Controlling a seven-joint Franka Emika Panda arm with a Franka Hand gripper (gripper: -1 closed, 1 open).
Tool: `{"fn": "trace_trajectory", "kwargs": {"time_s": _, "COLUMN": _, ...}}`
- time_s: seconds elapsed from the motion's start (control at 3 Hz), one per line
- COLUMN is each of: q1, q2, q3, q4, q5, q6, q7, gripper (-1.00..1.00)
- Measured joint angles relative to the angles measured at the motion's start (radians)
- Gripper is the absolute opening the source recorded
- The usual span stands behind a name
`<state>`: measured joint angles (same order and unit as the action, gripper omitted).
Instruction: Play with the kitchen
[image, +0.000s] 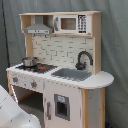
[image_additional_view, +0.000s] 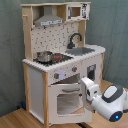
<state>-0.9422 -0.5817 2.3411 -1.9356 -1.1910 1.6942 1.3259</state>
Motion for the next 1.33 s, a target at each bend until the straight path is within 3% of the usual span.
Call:
{"fn": "trace_trajectory", "kwargs": {"time_s": 0.67, "q1": 0.009, "q2": 0.052, "q3": -0.013, "q4": 0.033, "q5": -0.002, "q6": -0.057, "q7": -0.209, "gripper": 1.0}}
{"fn": "trace_trajectory", "kwargs": {"time_s": 1.33, "q1": 0.024, "q2": 0.159, "q3": -0.013, "q4": 0.035, "q5": -0.001, "q6": -0.139, "q7": -0.432, "gripper": 1.0}}
